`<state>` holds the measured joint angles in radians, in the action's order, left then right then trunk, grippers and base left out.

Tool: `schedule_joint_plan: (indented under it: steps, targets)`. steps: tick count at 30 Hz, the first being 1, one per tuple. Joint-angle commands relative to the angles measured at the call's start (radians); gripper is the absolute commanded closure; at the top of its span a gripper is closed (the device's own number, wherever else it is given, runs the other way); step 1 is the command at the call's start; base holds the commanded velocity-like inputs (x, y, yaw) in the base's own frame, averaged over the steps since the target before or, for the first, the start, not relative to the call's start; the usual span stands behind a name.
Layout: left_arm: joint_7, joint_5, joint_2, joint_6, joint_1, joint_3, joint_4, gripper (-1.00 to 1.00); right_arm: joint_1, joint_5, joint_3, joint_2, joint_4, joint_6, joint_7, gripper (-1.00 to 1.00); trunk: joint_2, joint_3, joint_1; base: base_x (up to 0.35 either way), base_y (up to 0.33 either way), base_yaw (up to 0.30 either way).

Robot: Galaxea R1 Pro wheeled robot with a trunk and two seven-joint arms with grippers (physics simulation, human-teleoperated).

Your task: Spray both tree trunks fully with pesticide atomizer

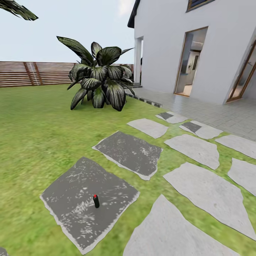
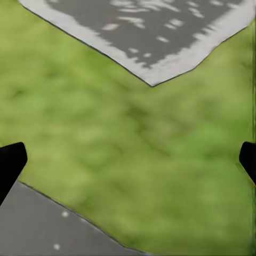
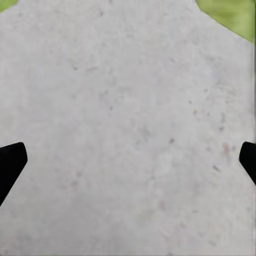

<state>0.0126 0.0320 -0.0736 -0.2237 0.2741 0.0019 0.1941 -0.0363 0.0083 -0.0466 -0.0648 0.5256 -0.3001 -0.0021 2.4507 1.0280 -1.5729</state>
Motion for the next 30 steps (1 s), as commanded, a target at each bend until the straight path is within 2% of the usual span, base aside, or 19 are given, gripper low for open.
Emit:
schedule_joint_plan:
  steps: [1,30]
  targets:
    - [0.001,0.003,0.0,-0.003,0.0,0.0,-0.001,-1.0,-0.001,0.001,-0.001,0.0,-0.001,-0.003,0.0,-1.0,0.0,0.001,0.0,0.279,-0.167,0.0]
    - [0.001,0.003,0.0,-0.003,0.0,0.0,-0.001,-1.0,-0.001,0.0,-0.002,0.0,-0.001,-0.004,0.0,-1.0,0.0,0.001,0.0,0.279,-0.167,0.0]
